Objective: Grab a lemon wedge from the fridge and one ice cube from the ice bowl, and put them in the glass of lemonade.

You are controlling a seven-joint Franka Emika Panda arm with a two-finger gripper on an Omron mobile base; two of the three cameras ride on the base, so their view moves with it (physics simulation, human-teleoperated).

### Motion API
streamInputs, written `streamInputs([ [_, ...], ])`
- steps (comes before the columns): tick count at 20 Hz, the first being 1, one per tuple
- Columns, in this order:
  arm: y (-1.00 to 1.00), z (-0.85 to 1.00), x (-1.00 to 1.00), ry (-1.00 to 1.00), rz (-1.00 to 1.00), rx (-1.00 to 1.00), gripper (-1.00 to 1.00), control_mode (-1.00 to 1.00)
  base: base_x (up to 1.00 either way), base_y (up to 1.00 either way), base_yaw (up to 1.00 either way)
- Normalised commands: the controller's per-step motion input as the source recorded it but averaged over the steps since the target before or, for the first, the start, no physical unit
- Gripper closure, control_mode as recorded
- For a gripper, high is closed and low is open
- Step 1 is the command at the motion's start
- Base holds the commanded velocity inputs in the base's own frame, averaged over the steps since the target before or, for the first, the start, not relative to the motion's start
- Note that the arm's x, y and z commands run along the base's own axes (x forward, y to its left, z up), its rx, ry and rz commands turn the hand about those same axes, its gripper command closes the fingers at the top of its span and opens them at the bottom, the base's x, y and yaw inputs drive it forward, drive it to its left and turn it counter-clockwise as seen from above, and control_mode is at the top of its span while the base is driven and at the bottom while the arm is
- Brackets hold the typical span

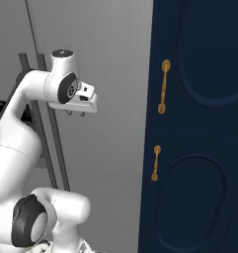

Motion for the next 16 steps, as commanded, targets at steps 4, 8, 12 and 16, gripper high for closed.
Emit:
streamInputs([
  [4, 0.0, 0.0, -0.56, -0.02, 0.0, 0.0, -1.0, -1.0, 0.0, 0.0, 0.0],
  [8, 0.09, 0.0, -1.0, -0.07, 0.0, 0.0, -1.0, -1.0, 0.0, 0.0, 0.0],
  [12, 0.14, -0.12, -0.66, 0.0, -0.02, 0.01, -1.0, -1.0, 0.0, 0.0, 0.0],
  [16, 0.21, 0.0, -0.26, 0.0, 0.02, 0.0, -1.0, -1.0, 0.0, 0.0, 0.0],
])
